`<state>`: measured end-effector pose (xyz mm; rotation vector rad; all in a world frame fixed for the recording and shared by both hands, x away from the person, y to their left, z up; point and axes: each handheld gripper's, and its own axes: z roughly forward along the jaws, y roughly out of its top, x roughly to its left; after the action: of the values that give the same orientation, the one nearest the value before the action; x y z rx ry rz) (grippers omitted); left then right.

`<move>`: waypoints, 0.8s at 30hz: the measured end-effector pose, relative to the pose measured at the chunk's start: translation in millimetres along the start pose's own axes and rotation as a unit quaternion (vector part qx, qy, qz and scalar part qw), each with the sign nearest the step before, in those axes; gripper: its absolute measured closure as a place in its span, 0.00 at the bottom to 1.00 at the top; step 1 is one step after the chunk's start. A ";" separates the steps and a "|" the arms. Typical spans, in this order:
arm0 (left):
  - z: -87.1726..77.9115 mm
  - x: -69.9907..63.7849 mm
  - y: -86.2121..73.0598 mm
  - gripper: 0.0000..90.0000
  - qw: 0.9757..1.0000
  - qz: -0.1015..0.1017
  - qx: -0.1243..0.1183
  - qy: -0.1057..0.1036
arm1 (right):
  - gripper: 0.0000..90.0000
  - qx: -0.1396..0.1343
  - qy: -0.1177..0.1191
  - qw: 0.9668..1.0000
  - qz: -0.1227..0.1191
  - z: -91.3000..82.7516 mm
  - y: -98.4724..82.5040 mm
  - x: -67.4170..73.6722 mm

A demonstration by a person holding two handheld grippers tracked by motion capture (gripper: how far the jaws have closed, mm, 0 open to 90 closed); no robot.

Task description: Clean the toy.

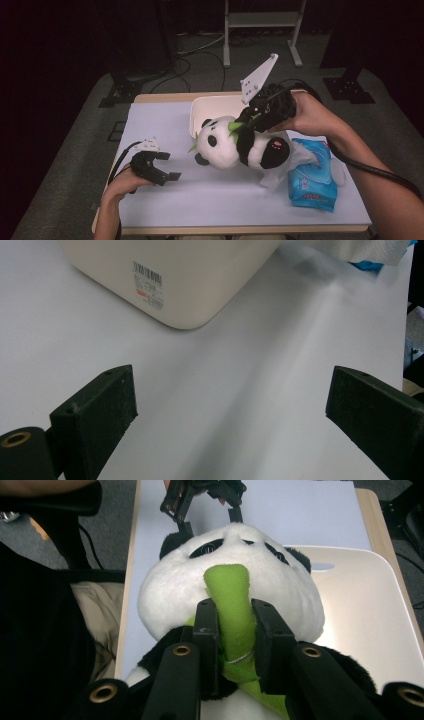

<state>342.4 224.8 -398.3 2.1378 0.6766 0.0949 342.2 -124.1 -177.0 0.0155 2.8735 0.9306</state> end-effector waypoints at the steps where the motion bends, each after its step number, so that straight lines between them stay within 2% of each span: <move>1: 0.0 -0.1 0.3 0.06 1.000 0.001 0.000 -0.001 | 0.82 0.000 0.003 1.000 0.001 1.2 0.5 -0.5; 5: 0.5 -0.8 0.4 0.06 1.000 0.001 0.002 -0.002 | 0.82 0.005 0.002 1.000 -0.004 5.4 3.3 -4.2; 15: -1.1 0.0 0.4 0.06 1.000 0.002 -0.002 -0.002 | 0.82 -0.006 -0.006 1.000 -0.001 5.2 13.5 -14.6; 24: -1.6 1.4 -1.4 0.06 1.000 -0.005 -0.006 -0.004 | 0.82 -0.015 -0.013 1.000 0.002 4.3 18.5 -29.4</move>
<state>342.5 227.3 -398.6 2.1229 0.6802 0.0859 371.3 -108.0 -166.4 0.0309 2.8361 0.9660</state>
